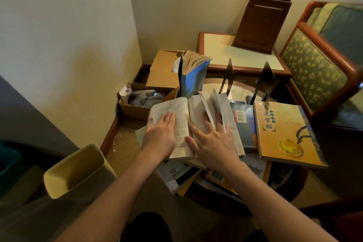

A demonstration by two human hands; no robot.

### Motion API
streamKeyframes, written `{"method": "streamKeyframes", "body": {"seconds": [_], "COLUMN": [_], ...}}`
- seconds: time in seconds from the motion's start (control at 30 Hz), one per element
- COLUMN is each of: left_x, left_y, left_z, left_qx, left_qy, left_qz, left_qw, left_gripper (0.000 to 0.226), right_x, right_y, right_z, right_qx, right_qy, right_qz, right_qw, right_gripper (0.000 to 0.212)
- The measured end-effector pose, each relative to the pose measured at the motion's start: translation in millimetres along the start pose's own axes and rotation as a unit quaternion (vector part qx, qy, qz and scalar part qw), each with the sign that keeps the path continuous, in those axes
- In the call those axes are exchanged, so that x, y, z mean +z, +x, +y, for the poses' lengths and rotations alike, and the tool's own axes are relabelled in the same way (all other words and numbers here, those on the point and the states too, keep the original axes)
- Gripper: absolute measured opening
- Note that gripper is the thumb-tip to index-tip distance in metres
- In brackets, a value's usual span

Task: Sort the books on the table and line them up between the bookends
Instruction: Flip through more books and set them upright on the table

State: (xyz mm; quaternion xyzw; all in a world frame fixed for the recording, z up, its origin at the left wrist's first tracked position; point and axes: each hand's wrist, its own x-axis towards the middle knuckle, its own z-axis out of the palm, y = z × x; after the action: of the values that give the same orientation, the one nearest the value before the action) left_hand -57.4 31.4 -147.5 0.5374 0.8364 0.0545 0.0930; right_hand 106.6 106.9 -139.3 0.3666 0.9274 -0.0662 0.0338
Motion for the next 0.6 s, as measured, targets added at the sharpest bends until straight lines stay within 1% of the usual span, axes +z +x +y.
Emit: {"method": "streamKeyframes", "body": {"seconds": [0.1,0.2,0.3,0.4,0.5,0.6], "left_x": [-9,-10,-3,3,11,11], "left_y": [41,47,25,-8,-43,-59], "left_z": [-2,-3,-2,-2,2,7], "left_qx": [0.009,0.009,0.004,0.014,0.033,0.023], "left_qy": [0.011,0.001,-0.033,-0.038,-0.016,-0.009], "left_qz": [-0.008,0.003,0.021,0.019,0.014,0.008], "left_qw": [1.0,1.0,0.999,0.999,0.999,1.0], "left_gripper": [0.069,0.068,0.068,0.073,0.064,0.057], "right_x": [-2,-5,-5,-4,-4,-4], "right_y": [-2,-5,-5,-4,-5,-6], "right_z": [3,3,1,1,3,2], "right_qx": [0.003,0.002,0.002,0.002,-0.001,-0.005], "right_qy": [0.012,0.012,0.01,0.012,0.016,0.013], "right_qz": [-0.007,-0.015,-0.02,-0.015,-0.012,-0.004], "right_qw": [1.0,1.0,1.0,1.0,1.0,1.0], "right_gripper": [0.063,0.063,0.063,0.062,0.062,0.061]}}
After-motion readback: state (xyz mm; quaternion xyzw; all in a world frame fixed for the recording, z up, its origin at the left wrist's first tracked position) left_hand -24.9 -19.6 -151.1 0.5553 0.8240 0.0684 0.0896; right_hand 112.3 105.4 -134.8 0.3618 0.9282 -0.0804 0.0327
